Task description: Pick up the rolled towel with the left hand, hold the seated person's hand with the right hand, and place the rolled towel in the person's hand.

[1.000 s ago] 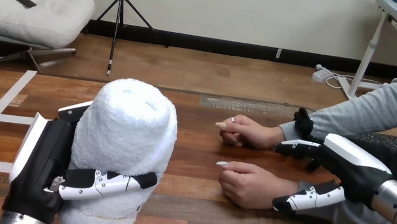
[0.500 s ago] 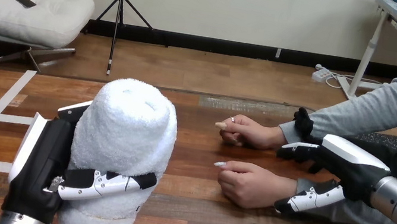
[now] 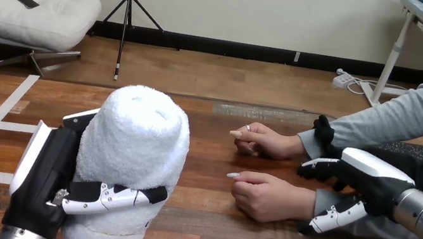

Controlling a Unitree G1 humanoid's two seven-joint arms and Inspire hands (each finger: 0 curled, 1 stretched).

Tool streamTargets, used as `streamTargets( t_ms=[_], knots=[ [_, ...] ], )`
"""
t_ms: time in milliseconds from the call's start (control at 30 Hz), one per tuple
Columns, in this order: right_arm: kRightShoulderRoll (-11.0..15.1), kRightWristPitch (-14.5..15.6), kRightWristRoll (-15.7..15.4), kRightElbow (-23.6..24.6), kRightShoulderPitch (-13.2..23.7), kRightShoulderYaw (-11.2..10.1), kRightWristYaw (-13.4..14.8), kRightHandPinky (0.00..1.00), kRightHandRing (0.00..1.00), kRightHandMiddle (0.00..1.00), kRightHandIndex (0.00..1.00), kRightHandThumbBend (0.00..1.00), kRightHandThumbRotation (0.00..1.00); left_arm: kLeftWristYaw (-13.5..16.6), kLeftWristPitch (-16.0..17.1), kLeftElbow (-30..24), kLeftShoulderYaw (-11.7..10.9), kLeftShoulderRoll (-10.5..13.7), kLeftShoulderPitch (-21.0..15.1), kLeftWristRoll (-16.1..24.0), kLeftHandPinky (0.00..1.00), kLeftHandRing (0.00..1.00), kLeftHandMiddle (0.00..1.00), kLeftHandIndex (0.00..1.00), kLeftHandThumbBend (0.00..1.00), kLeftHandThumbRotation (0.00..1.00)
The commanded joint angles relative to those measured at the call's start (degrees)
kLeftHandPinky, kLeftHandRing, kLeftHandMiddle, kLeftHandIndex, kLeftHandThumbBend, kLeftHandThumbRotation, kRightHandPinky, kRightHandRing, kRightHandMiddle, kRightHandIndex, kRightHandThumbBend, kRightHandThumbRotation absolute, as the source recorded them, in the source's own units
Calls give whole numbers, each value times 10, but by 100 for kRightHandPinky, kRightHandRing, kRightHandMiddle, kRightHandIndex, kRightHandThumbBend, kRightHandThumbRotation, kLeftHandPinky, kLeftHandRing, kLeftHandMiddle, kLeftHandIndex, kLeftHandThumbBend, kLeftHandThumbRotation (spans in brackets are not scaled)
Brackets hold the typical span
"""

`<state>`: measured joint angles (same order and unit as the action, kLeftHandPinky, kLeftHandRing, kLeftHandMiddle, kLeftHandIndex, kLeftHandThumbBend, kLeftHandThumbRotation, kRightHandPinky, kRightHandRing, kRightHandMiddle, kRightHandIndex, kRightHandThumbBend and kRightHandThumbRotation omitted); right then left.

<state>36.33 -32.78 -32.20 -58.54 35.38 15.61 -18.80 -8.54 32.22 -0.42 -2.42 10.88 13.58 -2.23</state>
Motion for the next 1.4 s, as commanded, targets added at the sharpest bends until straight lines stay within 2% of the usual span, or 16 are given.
streamTargets(
  t_ms=[0, 367, 567, 867, 1167, 1367],
  knots=[
    [11, 7, 4, 1, 52, -1, 10, 70, 81, 84, 82, 100, 35, 1, 20, -14, -10, -4, -35, -11, 24, 29, 35, 37, 67, 0],
    [9, 13, 1, 1, 51, 6, 13, 62, 76, 82, 80, 100, 29, 3, 31, -24, -10, -5, -32, -7, 24, 29, 35, 37, 67, 0],
    [7, 10, -4, -1, 48, 10, 21, 61, 74, 80, 78, 100, 27, -2, 33, -29, -10, -6, -30, -14, 24, 29, 35, 37, 66, 0],
    [2, 15, -1, -3, 46, 14, 14, 62, 73, 79, 77, 100, 23, -4, 33, -28, -11, -7, -29, -19, 24, 29, 35, 37, 66, 0],
    [-1, 7, -4, -2, 42, 23, 31, 63, 72, 77, 76, 100, 20, -8, 35, -27, -11, -7, -27, -21, 24, 29, 35, 37, 66, 0],
    [-3, 5, -12, 0, 39, 30, 54, 62, 71, 75, 74, 100, 18, -9, 34, -28, -11, -7, -25, -21, 24, 29, 35, 37, 67, 0]
  ],
)
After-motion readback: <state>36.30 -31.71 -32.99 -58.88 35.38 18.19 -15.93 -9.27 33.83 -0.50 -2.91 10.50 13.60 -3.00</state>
